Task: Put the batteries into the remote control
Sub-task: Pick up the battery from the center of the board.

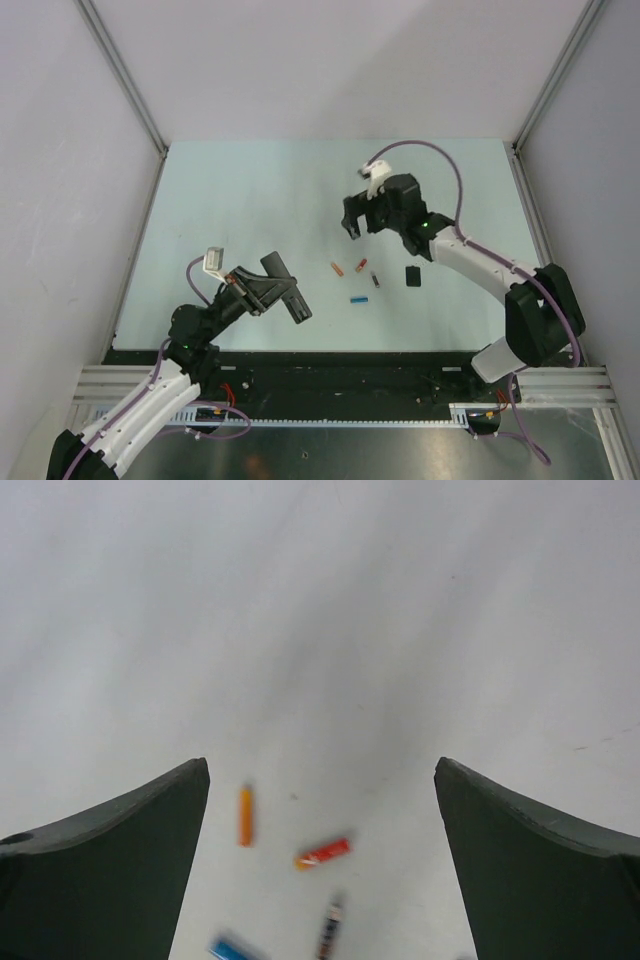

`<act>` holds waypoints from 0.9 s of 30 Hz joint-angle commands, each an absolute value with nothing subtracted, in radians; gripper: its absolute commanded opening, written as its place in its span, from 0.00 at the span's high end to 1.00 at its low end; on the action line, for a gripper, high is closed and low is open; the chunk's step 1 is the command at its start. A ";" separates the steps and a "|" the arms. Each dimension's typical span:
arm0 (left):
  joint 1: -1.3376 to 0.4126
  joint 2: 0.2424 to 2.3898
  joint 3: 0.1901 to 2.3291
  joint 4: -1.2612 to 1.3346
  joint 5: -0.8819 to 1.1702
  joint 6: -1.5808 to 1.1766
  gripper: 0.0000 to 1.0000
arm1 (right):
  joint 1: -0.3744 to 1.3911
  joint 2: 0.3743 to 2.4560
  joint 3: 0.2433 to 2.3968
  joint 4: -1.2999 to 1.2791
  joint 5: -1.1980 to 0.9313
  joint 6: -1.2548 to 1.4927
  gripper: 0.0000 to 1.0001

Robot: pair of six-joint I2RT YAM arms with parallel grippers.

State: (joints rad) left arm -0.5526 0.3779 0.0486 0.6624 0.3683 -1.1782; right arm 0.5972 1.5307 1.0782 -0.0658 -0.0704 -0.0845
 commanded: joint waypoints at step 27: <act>-0.555 0.408 -0.133 0.658 0.333 -1.184 1.00 | 0.706 1.698 1.250 -0.514 0.387 0.966 0.14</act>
